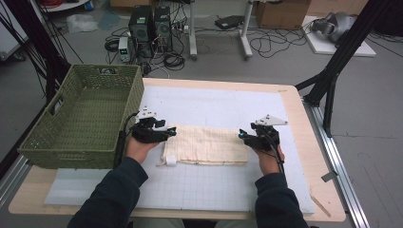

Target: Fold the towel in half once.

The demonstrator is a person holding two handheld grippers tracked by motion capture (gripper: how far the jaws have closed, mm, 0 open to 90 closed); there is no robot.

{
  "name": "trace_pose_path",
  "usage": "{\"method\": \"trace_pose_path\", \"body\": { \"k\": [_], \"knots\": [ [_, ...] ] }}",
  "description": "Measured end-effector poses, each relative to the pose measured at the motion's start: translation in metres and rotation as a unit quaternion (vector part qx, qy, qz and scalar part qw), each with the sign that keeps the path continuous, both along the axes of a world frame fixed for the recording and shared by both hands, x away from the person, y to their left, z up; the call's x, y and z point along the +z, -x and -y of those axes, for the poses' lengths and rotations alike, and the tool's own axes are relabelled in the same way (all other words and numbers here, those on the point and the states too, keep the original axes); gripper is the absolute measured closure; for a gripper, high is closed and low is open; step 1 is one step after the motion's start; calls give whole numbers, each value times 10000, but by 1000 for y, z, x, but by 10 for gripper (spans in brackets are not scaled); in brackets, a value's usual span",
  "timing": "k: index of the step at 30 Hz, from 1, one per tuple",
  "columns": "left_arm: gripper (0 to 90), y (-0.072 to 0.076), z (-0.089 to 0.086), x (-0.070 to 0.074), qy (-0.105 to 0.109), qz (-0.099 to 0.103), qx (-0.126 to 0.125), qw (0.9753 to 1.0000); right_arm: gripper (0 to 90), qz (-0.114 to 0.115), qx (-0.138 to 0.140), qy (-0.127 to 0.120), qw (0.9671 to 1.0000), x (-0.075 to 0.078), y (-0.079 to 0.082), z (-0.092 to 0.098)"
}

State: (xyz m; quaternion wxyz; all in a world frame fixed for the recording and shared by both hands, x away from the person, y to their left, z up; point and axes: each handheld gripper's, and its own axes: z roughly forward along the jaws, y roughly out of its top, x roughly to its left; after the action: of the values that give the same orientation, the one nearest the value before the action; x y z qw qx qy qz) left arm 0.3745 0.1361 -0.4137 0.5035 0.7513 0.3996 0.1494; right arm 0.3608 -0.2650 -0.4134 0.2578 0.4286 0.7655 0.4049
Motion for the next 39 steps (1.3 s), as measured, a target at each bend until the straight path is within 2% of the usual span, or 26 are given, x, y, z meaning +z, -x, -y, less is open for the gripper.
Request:
{"method": "trace_pose_path", "body": {
  "k": [1, 4, 8, 11, 13, 15, 17, 20, 22, 24, 28, 29, 33, 36, 39],
  "knots": [
    [386, 2, -1, 1, 18, 50, -8, 10000, 408, 19, 30, 51, 10000, 2, 3, 1],
    [352, 7, -4, 0, 101, 36, 48, 9999, 356, 58, 51, 97, 9999, 5, 13, 4],
    [277, 14, -8, -1, 199, 62, 144, 9997, 357, 81, 147, 118, 9998, 8, 25, 10],
    [237, 21, -10, -3, 255, 36, 127, 9996, 380, -8, 250, 71, 9997, 7, 33, 13],
    [216, 25, -11, -5, 194, 12, 86, 9998, 382, -126, 433, 46, 9990, 6, 39, 14],
    [210, 29, -11, -8, 115, 4, 54, 9999, 387, -155, 558, 150, 9982, 4, 46, 13],
    [210, 34, -12, -10, 176, 63, 53, 9998, 391, -149, 593, 120, 9981, 0, 53, 14],
    [221, 39, -13, -13, 129, 70, -34, 9999, 401, -167, 562, -56, 9983, -10, 60, 17],
    [236, 41, -13, -12, 178, 145, -39, 9997, 420, -287, 573, -99, 9979, -15, 62, 19],
    [269, 43, -14, -12, 228, 248, -62, 9994, 448, -256, 567, -137, 9980, -15, 63, 21],
    [302, 47, -18, -17, 201, 230, -132, 9994, 532, -242, 593, -277, 9976, -13, 68, 25],
    [306, 48, -20, -18, 226, 196, -151, 9994, 540, -239, 627, -268, 9974, -12, 69, 25],
    [348, 50, -21, -19, 267, 106, -248, 9993, 558, -312, 1110, -67, 9933, -14, 71, 18],
    [367, 51, -19, -21, 212, 54, -306, 9993, 568, -459, 1170, 49, 9921, -19, 68, 12],
    [374, 51, -18, -22, 190, 39, -337, 9992, 622, -577, 1156, 255, 9913, -26, 64, 8]
  ]
}}
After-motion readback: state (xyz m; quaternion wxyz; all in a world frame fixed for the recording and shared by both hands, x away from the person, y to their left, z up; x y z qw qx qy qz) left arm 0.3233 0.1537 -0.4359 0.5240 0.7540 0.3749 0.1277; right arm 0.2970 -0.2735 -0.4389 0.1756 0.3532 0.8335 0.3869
